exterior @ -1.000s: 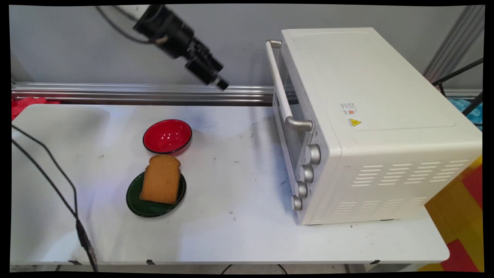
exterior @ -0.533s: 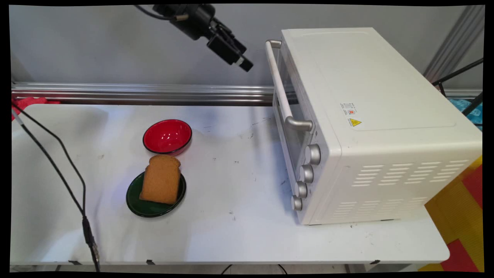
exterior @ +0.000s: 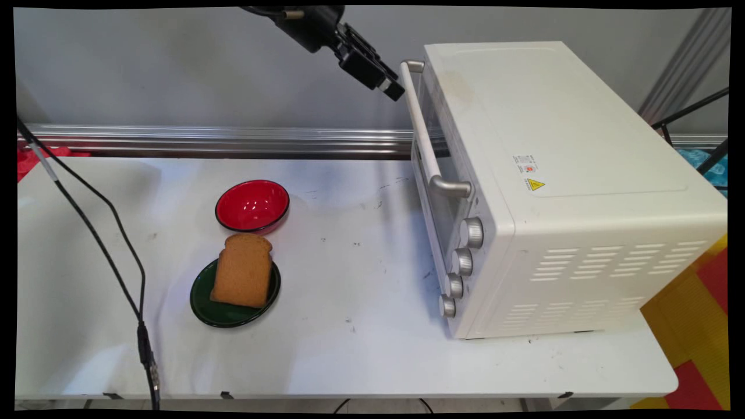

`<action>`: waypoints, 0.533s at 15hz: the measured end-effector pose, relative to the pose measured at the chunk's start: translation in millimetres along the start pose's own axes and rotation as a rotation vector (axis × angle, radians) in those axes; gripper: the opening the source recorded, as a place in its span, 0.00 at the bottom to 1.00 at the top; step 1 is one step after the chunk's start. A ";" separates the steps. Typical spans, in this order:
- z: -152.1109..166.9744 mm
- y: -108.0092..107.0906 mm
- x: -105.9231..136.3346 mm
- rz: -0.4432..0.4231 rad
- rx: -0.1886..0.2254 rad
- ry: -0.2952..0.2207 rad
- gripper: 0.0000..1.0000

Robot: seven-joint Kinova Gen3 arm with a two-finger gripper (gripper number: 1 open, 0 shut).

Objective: Open the oven

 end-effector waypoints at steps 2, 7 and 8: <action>5.3 -1.3 2.5 -0.004 -0.012 -0.013 0.00; 22.7 -4.6 13.4 -0.007 -0.041 -0.032 0.00; 25.4 -5.0 15.6 -0.007 -0.043 -0.031 0.00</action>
